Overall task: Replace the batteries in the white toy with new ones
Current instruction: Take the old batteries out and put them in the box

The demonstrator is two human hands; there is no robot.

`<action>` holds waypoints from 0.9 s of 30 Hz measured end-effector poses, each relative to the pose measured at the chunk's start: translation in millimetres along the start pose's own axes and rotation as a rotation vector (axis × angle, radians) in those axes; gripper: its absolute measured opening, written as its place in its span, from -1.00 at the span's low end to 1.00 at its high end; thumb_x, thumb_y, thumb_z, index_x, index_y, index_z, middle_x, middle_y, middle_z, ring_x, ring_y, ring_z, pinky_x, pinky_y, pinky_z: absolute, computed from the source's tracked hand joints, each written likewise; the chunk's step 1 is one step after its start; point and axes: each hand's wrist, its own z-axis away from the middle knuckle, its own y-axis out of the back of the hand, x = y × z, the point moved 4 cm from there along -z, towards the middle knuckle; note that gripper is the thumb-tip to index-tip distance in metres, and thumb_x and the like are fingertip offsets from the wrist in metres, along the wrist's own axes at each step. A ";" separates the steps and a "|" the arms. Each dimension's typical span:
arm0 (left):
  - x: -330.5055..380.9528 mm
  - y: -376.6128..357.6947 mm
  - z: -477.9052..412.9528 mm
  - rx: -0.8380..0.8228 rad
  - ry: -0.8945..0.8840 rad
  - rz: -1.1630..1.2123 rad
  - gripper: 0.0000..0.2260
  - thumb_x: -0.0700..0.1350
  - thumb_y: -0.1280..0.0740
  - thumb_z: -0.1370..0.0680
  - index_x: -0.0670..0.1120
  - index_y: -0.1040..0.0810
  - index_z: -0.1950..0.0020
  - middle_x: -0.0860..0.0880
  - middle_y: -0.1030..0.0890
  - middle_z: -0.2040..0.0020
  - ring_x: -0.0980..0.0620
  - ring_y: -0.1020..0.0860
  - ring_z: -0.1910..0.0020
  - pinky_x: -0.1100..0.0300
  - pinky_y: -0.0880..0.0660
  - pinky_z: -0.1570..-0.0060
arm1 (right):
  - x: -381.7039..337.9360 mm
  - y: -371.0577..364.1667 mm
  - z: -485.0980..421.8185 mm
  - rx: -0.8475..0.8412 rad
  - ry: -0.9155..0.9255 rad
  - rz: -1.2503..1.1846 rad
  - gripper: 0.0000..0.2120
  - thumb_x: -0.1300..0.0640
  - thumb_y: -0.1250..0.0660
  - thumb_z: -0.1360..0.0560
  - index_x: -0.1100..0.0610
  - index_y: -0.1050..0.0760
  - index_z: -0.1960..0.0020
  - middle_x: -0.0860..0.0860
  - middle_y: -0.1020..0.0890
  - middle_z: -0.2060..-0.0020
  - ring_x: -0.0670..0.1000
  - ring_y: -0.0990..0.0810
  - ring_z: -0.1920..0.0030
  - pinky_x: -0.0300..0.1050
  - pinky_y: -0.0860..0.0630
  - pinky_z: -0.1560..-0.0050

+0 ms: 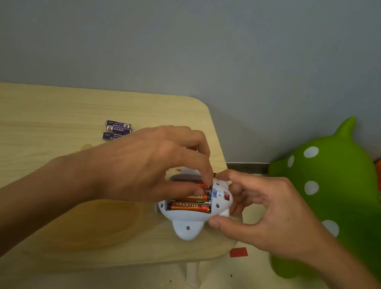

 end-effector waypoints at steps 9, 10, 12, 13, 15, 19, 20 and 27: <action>4.7 -4.2 -4.9 -0.062 -0.033 -0.057 -0.81 0.20 -0.30 -0.63 0.20 -0.58 -0.19 0.14 -0.52 -0.18 0.11 -0.52 -0.05 0.02 -0.55 -0.01 | 2.5 2.2 1.1 -0.028 0.006 -0.023 -0.59 0.09 -0.65 -0.44 0.01 -0.67 -0.26 0.03 -0.76 0.09 0.10 -0.70 0.13 0.08 -0.71 0.06; 5.4 -5.0 -5.8 -0.072 -0.040 -0.069 -0.81 0.21 -0.28 -0.63 0.21 -0.55 -0.18 0.14 -0.50 -0.19 0.10 -0.51 -0.06 0.04 -0.54 0.00 | 2.9 2.0 1.1 -0.030 0.005 -0.023 -0.60 0.10 -0.65 -0.44 0.01 -0.68 -0.25 0.02 -0.76 0.10 0.10 -0.70 0.13 0.08 -0.71 0.06; 6.9 -6.7 -6.2 -0.080 -0.059 -0.082 -0.82 0.24 -0.25 -0.64 0.22 -0.49 -0.17 0.14 -0.46 -0.22 0.10 -0.49 -0.05 0.14 -0.50 0.06 | 2.4 1.6 1.8 -0.033 0.003 -0.035 -0.61 0.10 -0.66 -0.44 0.00 -0.68 -0.23 0.01 -0.75 0.12 0.11 -0.70 0.13 0.09 -0.71 0.04; 8.1 -6.9 -6.3 -0.080 -0.069 -0.078 -0.83 0.24 -0.25 -0.64 0.22 -0.44 -0.16 0.14 -0.45 -0.22 0.11 -0.48 -0.05 0.20 -0.46 0.10 | 1.7 1.5 1.9 -0.033 0.004 -0.044 -0.61 0.11 -0.66 -0.44 -0.01 -0.68 -0.23 0.01 -0.75 0.12 0.11 -0.71 0.13 0.08 -0.71 0.03; 11.3 -6.3 -6.6 -0.072 -0.099 -0.059 -0.86 0.20 -0.25 -0.65 0.20 -0.39 -0.14 0.14 -0.46 -0.18 0.12 -0.48 -0.02 0.24 -0.43 0.14 | 0.5 1.8 1.0 -0.029 0.011 -0.046 -0.61 0.12 -0.66 -0.43 0.01 -0.68 -0.23 0.01 -0.75 0.14 0.10 -0.71 0.15 0.07 -0.72 0.03; 11.6 -0.2 -2.8 -0.006 -0.147 0.047 -0.90 0.01 -0.33 -0.67 0.06 -0.42 -0.04 0.14 -0.49 0.03 0.06 -0.48 0.10 0.09 -0.49 0.11 | -1.2 2.2 -0.6 -0.024 0.015 -0.028 -0.63 0.11 -0.66 -0.43 0.08 -0.68 -0.20 0.01 -0.76 0.12 0.10 -0.72 0.14 0.09 -0.71 0.03; 9.4 1.6 -0.8 0.020 -0.134 0.065 -0.90 -0.02 -0.35 -0.66 0.05 -0.44 -0.03 0.14 -0.51 0.05 0.08 -0.50 0.11 0.11 -0.50 0.12 | -1.4 1.9 -0.5 -0.028 0.018 -0.021 -0.65 0.12 -0.66 -0.43 0.09 -0.68 -0.18 0.01 -0.76 0.12 0.09 -0.71 0.14 0.09 -0.71 0.04; -0.7 29.2 16.9 0.241 0.097 0.478 -0.85 -0.07 -0.55 -0.47 -0.09 -0.70 0.02 0.08 -0.74 0.12 0.04 -0.72 0.13 0.06 -0.63 0.12 | -0.8 1.5 1.1 -0.018 0.026 -0.003 -0.56 0.10 -0.67 -0.41 0.05 -0.68 -0.25 -0.01 -0.78 0.09 0.06 -0.71 0.15 0.04 -0.71 0.02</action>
